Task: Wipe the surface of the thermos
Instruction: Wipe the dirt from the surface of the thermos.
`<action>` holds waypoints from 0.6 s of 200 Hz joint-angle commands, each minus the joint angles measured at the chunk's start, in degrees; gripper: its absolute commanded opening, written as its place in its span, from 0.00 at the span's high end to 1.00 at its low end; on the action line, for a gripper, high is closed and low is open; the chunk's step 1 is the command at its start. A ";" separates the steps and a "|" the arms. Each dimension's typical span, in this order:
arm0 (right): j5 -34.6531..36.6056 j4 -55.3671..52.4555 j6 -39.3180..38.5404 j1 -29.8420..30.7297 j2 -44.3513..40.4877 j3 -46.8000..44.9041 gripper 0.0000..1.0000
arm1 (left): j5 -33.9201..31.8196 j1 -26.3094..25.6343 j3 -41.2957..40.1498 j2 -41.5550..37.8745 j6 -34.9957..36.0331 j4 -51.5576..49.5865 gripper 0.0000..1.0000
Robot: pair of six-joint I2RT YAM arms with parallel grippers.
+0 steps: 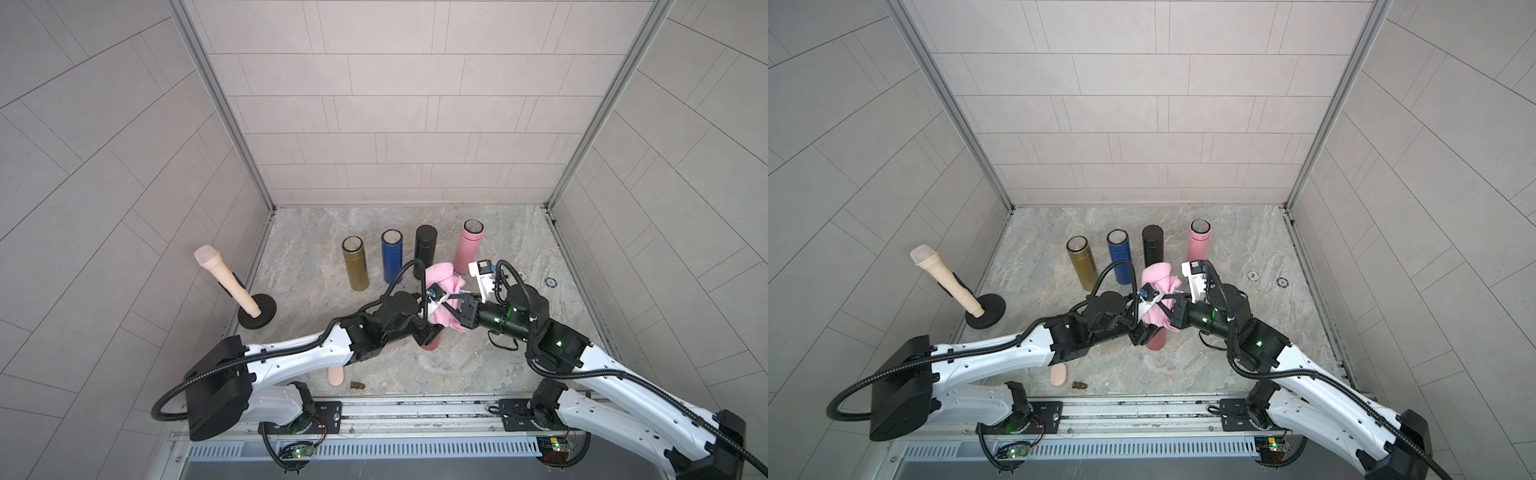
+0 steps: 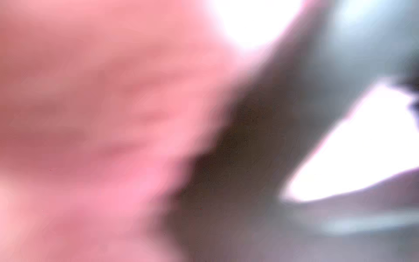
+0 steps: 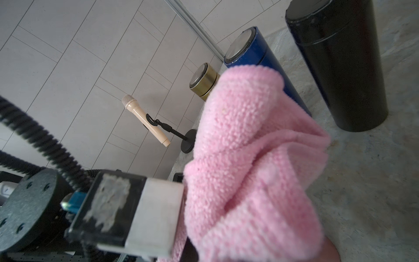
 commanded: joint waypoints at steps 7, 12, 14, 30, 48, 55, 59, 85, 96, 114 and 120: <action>1.64 -11.48 2.55 0.28 -7.78 -0.19 1.00 | -0.58 -0.27 1.35 0.25 -0.36 1.20 0.82; 2.38 -11.96 2.88 0.26 -8.86 -0.25 1.00 | -0.27 -0.24 1.48 0.35 -0.39 0.91 0.82; 2.61 -11.94 3.02 0.26 -9.32 -0.27 1.00 | -0.16 -0.31 1.57 0.42 -0.37 0.84 0.83; 3.39 -11.76 2.59 0.19 -10.14 -0.02 1.00 | 0.53 -0.25 2.28 0.81 -0.31 -0.18 0.87; 2.93 -10.12 1.21 0.03 -5.95 1.81 1.00 | 1.21 -0.27 2.56 1.47 -0.30 -0.34 1.00; 2.30 -8.88 0.69 0.03 -3.39 2.73 1.00 | 1.55 -0.25 2.63 1.65 -0.31 -0.26 1.00; 2.16 -8.28 0.41 0.04 -1.92 3.30 1.00 | 1.57 -0.24 2.64 1.82 -0.38 -0.22 1.00; 3.30 -9.52 -3.46 0.00 7.64 9.14 1.00 | 2.38 -0.29 2.85 2.32 -0.62 0.41 1.00; 5.62 -11.93 -5.28 0.02 10.79 12.04 1.00 | 3.23 -0.24 2.71 2.57 -0.74 0.89 1.00; 8.94 -12.24 -6.60 0.05 14.28 14.20 1.00 | 3.90 -0.29 3.00 2.93 -1.22 1.08 1.00; 9.22 -11.50 -6.53 0.05 15.14 14.41 1.00 | 3.75 -0.23 3.05 2.85 -1.32 1.08 1.00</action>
